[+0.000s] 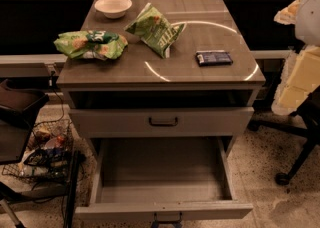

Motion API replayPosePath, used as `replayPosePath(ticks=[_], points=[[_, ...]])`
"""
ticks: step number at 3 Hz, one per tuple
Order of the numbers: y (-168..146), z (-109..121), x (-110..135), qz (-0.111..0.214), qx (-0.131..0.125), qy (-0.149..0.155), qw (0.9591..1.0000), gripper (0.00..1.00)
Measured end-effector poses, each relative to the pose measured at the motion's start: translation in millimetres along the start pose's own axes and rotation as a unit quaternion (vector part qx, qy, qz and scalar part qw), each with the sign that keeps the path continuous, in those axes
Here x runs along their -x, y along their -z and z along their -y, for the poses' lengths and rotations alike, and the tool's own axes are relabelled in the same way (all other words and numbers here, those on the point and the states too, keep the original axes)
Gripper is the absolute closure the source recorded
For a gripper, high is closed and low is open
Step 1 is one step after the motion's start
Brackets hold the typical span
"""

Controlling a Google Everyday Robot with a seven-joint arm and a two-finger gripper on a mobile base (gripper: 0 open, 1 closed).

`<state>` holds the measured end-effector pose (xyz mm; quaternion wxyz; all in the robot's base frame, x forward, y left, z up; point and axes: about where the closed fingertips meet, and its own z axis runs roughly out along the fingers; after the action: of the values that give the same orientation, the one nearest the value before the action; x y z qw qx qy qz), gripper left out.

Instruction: Close middle drawer

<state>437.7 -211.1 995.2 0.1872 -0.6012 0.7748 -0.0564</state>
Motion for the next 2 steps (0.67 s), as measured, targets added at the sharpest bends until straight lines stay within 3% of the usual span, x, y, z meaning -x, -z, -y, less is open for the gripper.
replayPosePath(ticks=[2], points=[[-10.8,-3.5,-5.3,-0.003,0.000,0.001,1.0000,0.00]])
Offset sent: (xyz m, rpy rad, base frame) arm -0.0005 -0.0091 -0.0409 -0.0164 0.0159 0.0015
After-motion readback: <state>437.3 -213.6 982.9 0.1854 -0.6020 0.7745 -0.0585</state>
